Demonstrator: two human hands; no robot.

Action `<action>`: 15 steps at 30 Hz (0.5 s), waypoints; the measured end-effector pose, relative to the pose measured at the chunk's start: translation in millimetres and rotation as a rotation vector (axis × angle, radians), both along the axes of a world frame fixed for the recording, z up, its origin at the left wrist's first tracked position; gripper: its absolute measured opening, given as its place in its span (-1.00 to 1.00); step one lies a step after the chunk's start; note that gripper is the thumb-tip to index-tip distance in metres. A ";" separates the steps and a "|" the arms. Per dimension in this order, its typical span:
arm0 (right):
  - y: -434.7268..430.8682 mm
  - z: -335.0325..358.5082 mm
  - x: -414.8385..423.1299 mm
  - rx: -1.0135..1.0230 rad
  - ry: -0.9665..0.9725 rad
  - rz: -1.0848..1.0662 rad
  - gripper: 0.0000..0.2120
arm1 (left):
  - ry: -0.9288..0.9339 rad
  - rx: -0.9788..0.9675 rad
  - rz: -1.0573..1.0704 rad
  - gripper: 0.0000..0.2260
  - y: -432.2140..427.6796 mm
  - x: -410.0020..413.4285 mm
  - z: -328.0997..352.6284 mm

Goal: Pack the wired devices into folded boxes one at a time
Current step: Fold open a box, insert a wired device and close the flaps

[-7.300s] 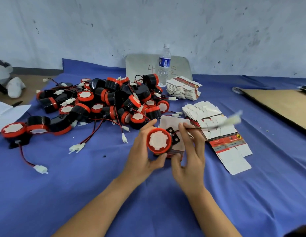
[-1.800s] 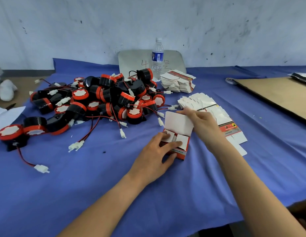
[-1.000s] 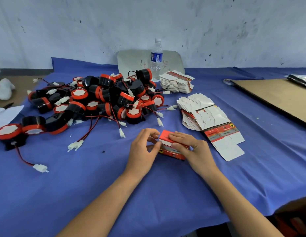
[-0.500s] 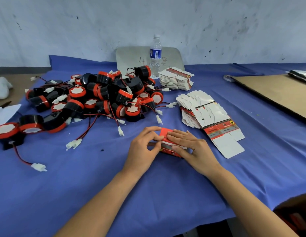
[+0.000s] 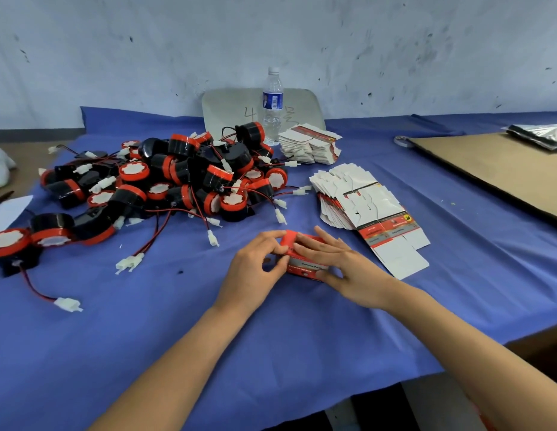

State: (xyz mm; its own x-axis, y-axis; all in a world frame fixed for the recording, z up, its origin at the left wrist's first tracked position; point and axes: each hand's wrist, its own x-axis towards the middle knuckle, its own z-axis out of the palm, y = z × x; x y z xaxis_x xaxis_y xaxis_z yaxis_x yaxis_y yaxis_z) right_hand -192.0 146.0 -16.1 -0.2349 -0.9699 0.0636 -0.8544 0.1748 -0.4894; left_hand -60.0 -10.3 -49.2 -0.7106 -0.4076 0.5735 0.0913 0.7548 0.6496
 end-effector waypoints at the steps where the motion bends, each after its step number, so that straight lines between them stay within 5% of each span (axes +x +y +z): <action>1: 0.5 1.0 -1.6 0.057 0.052 0.014 -0.38 | -0.008 -0.026 0.005 -0.96 -1.2 0.1 -0.2; 4: 0.8 8.6 -7.8 0.165 0.131 0.061 -0.34 | -0.015 -0.164 0.030 -0.97 -1.7 1.7 0.0; 8: -2.1 2.5 -0.3 -0.104 -0.075 -0.030 -0.48 | -0.092 -0.212 0.020 -0.85 0.1 1.2 -1.0; 12: -6.5 -23.8 12.7 -0.338 0.124 -0.133 -0.49 | -0.188 -0.168 -0.042 -0.48 5.8 4.2 -0.1; 15: -8.2 -23.8 11.6 -0.353 0.162 -0.148 -0.50 | -0.236 -0.221 -0.034 -0.49 10.6 3.6 2.3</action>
State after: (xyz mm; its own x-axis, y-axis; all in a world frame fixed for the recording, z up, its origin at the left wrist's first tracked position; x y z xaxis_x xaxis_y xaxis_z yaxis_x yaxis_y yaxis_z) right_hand -180.4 137.8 -39.9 -0.3302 -0.8383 0.4339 -0.9034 0.1475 -0.4026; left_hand -56.4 0.3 -46.9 -0.8456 -0.2650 0.4635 -0.0145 0.8792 0.4762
